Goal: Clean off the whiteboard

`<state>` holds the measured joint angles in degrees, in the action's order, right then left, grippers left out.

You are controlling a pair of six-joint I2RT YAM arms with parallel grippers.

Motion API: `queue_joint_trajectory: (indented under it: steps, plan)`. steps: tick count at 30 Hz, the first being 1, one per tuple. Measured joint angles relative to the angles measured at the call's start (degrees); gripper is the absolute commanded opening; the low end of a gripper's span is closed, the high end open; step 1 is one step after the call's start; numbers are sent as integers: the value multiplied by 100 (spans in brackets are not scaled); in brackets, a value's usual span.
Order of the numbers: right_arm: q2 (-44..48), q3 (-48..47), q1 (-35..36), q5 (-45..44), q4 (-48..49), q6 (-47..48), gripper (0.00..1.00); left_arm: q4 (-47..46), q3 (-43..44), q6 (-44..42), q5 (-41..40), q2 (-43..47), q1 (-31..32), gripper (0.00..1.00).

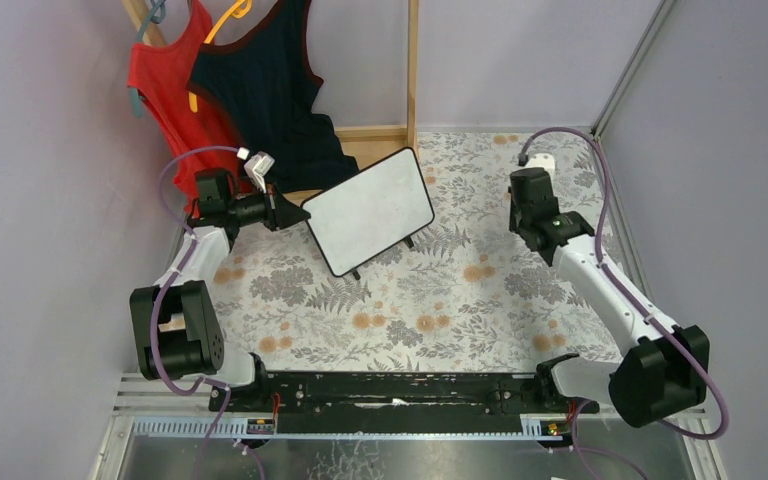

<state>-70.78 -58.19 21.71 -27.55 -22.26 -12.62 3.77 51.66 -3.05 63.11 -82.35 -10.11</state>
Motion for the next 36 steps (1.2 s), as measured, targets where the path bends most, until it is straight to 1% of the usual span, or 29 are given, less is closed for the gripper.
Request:
queue_joint_trajectory:
  steps: [5,8,10,13,18,23,24,26,29,36]
  plan:
    - [-407,0,-758,734,-431,-190,0,2,2,0,-17,0,2,0]
    - [-892,0,-997,1143,-540,-299,5,4,2,0,-35,0,0,0]
    - [-1156,2,-1082,1416,-542,-354,12,4,2,-2,-44,0,2,0]
    - [-1464,0,-1178,1703,-514,-391,19,11,4,-11,-61,0,0,0]
    - [-2094,-90,-1508,1958,-527,-339,27,42,15,-63,-87,-2,2,0]
    - [-2592,-280,-1799,2116,-527,-188,32,63,42,-74,-98,-37,2,0]
    - [-2664,-308,-1832,2122,-520,-164,35,63,44,-74,-98,-42,0,0]
    - [-2765,-339,-1882,2124,-516,-122,44,72,57,-76,-98,-52,0,0]
    - [-2863,-343,-1934,2146,-505,-72,53,109,87,-87,-103,-74,2,0]
    - [-2929,-343,-1965,2258,-433,-37,71,149,107,-116,-107,-83,0,0]
